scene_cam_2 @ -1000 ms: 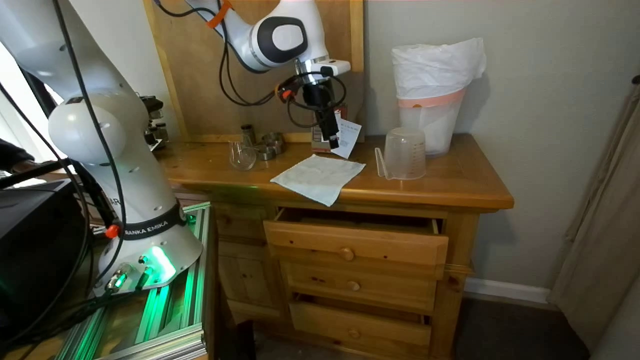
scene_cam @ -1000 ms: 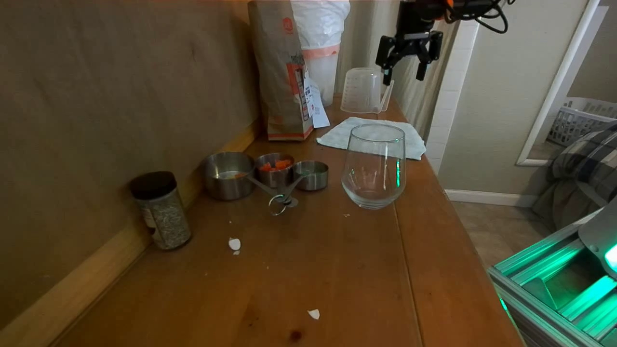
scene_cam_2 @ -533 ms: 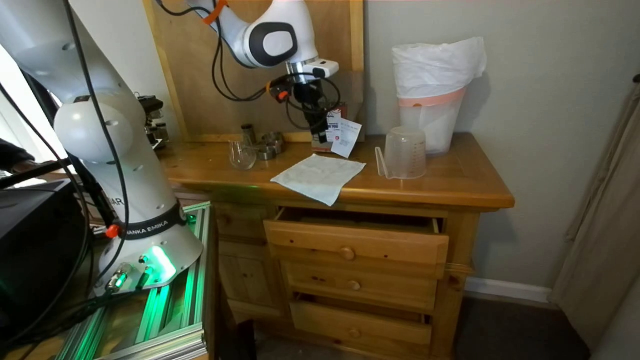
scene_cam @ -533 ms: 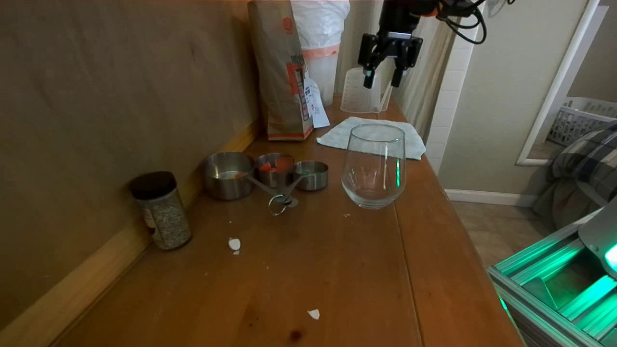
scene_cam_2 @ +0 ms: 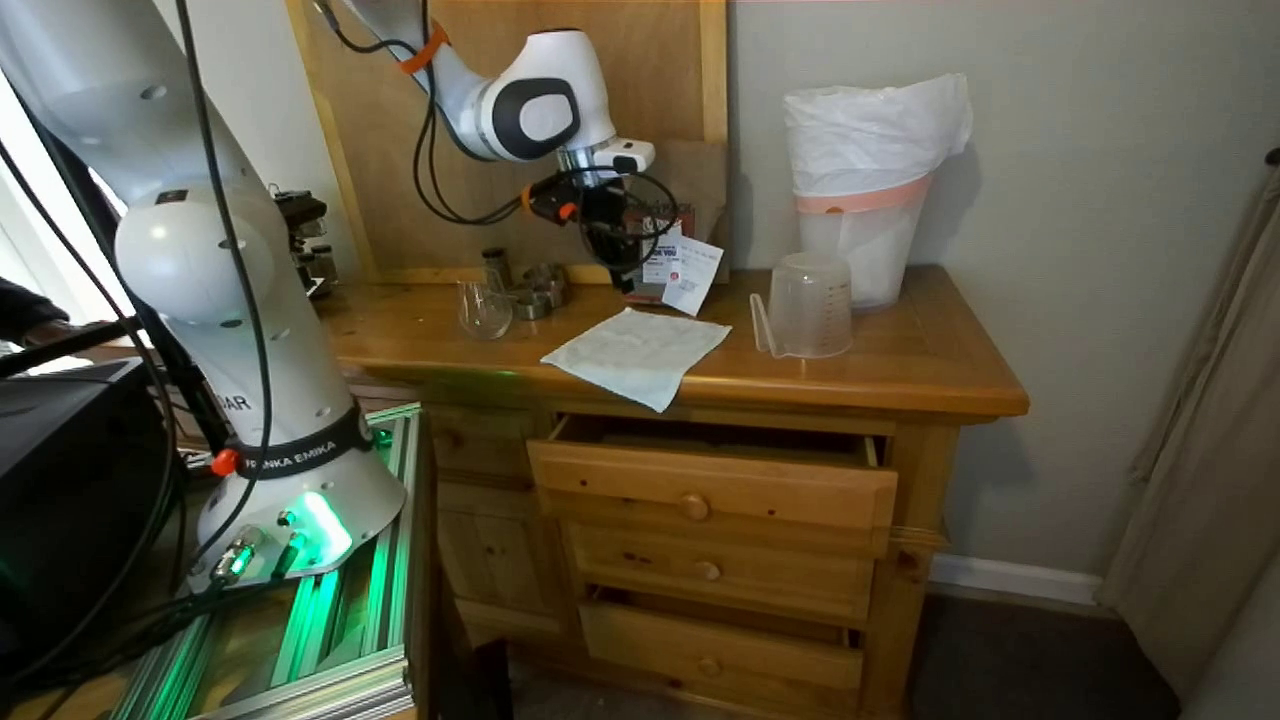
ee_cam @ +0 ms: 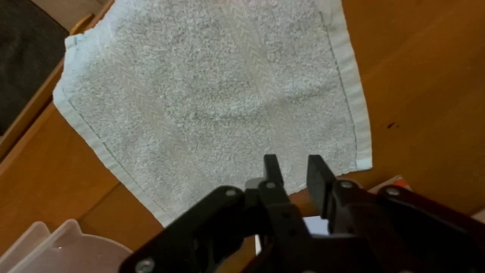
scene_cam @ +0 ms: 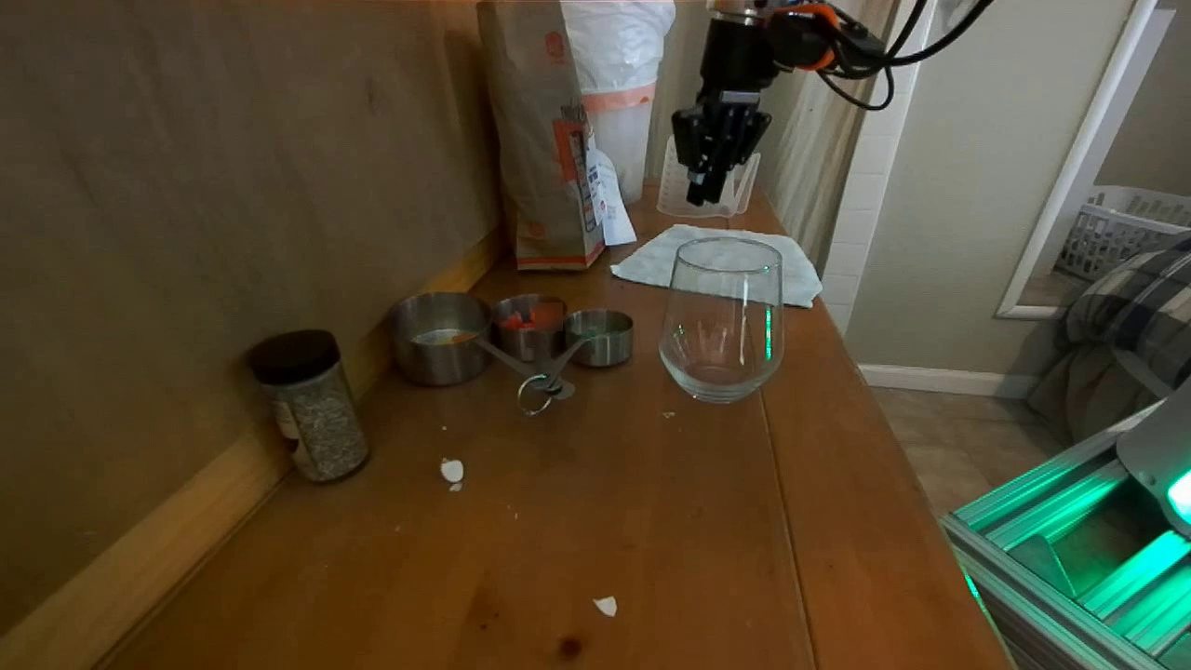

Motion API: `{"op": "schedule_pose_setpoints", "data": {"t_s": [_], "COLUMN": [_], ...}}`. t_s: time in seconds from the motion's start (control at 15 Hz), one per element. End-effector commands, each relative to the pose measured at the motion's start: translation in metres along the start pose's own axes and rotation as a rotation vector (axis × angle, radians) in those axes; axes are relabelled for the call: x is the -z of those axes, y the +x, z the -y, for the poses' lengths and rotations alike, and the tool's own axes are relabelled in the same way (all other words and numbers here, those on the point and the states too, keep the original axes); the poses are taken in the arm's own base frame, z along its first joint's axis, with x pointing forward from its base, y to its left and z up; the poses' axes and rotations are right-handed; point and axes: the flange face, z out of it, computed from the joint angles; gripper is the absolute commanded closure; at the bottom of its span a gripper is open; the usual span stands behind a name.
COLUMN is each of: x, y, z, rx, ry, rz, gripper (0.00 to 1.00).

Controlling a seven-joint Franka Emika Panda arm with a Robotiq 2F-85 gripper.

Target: Unfold the white towel

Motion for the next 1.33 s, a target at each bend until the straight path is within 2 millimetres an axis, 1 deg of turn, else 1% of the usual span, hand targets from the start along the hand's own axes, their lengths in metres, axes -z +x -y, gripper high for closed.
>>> {"op": "schedule_pose_setpoints", "data": {"t_s": [0.0, 0.07, 0.27, 0.4, 0.87, 1.27], "x": [-0.025, -0.031, -0.047, -0.055, -0.072, -0.083], "y": [-0.004, -0.004, -0.007, -0.009, -0.015, -0.020], "z": [0.015, 0.019, 0.028, 0.031, 0.031, 0.040], "rx": [0.074, 0.086, 0.116, 0.128, 0.151, 0.204], "ry": [0.025, 0.029, 0.036, 0.039, 0.046, 0.061], "rz": [-0.005, -0.005, -0.005, -0.001, 0.017, 0.058], "gripper": [0.99, 1.00, 0.99, 0.99, 0.99, 0.99]}}
